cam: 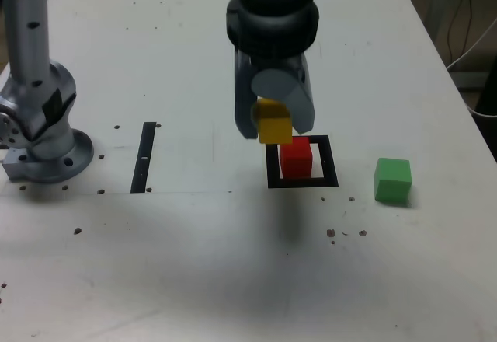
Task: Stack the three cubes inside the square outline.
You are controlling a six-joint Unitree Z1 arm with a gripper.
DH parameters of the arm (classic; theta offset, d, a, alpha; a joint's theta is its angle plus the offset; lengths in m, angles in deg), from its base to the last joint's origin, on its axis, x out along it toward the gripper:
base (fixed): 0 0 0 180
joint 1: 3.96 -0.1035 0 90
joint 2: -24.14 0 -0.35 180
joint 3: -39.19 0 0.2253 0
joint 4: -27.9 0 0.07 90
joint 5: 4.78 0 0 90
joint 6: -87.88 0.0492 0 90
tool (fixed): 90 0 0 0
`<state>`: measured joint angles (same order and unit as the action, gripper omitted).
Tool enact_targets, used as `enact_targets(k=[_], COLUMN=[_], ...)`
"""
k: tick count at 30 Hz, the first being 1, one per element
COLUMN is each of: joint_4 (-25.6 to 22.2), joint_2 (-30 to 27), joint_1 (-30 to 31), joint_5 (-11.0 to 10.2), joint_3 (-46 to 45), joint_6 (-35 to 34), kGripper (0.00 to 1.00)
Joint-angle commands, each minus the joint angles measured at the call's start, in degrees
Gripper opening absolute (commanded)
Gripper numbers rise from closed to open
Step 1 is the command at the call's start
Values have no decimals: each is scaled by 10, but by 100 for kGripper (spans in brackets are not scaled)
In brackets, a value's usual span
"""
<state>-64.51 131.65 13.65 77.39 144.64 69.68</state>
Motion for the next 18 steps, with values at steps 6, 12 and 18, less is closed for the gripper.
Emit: enact_targets(k=[6,12,18], joint_4=[42,67,74], joint_2=[7,18,31], joint_1=[-23,-37,-47], joint_5=[-9,-8,-3], joint_3=[-33,-41,-44], joint_6=[-1,6,13], kGripper=[22,22,22])
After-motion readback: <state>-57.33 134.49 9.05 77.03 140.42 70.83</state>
